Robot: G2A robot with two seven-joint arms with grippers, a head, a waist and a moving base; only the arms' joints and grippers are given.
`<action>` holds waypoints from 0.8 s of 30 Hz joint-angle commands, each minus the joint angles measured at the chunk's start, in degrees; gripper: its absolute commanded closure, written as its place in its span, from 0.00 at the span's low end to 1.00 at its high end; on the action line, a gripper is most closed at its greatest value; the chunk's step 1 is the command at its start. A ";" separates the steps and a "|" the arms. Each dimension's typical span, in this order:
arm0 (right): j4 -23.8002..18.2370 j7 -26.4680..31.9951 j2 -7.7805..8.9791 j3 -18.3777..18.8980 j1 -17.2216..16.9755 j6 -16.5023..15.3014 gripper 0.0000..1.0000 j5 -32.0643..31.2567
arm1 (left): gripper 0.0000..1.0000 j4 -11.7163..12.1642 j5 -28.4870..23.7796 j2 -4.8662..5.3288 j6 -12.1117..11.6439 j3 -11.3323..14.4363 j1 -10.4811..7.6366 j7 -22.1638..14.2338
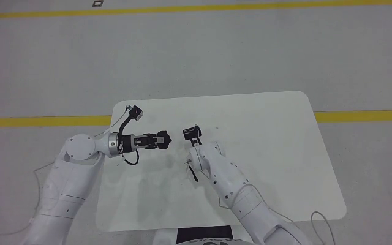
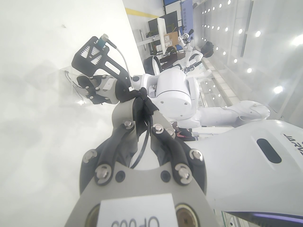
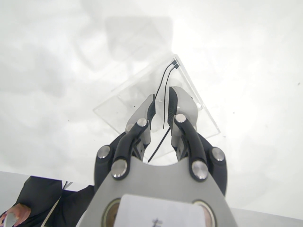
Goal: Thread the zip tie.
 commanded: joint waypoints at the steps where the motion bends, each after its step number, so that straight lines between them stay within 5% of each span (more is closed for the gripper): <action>1: 0.11 -0.11 0.02 -0.02 0.07 0.16 0.87 0.01 | 1.00 0.00 0.00 0.00 0.00 0.00 0.00 0.00; 24: 0.87 -0.63 -0.02 -0.13 0.33 0.52 0.91 0.01 | 1.00 0.00 0.00 0.00 0.00 0.00 0.00 0.00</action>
